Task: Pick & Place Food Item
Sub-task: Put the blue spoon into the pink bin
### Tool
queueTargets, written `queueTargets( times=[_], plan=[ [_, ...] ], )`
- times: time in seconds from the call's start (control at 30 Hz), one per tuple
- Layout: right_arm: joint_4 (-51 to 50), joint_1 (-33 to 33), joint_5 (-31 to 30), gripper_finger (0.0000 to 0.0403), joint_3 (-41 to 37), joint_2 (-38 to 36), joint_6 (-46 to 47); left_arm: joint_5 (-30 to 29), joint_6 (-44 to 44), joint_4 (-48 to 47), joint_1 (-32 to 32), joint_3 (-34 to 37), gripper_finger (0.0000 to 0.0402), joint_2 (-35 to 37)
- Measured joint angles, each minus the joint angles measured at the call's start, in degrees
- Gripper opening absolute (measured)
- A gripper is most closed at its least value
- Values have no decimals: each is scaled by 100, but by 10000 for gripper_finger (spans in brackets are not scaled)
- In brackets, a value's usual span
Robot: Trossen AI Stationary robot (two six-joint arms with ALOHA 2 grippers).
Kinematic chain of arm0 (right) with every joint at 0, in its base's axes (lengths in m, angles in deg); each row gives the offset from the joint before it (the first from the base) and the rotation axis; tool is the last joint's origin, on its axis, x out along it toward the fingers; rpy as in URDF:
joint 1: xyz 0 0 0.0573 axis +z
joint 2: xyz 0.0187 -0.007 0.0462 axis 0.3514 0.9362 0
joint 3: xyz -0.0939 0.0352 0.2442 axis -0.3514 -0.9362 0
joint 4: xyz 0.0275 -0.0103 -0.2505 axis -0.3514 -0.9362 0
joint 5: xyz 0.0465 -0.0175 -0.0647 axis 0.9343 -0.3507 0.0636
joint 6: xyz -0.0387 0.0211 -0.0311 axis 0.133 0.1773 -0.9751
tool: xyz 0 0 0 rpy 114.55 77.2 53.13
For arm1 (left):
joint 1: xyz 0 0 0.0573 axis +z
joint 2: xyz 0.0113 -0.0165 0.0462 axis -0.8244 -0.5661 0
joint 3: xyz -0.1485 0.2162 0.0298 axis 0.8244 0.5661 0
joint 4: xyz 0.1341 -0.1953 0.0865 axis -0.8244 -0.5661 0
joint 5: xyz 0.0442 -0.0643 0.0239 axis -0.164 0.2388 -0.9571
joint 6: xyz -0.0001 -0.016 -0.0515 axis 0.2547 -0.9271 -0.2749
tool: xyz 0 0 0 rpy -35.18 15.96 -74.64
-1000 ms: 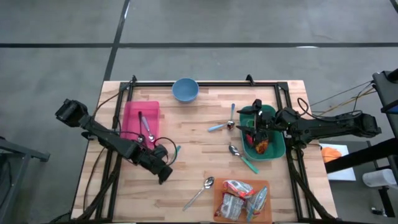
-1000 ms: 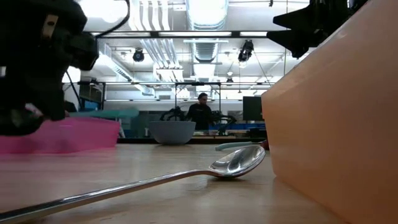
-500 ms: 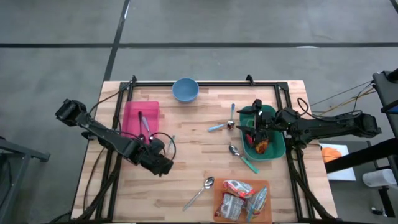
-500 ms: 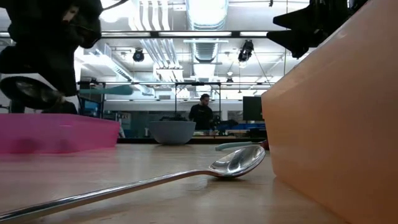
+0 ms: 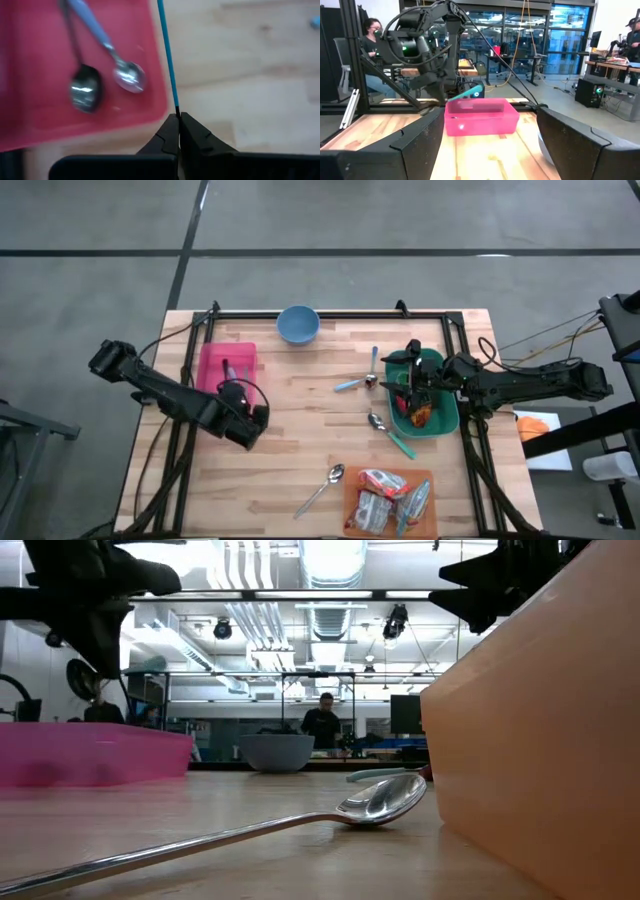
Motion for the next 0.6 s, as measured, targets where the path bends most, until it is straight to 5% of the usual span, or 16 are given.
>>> queueTargets(
  times=[0.2,0.6],
  plan=[
    [0,0,0,316,0,0,-7,5,-166,-842,511,-83,0,34],
    [-27,2,0,316,0,0,-5,48,1051,-938,2129,264,0,90]
  ],
)
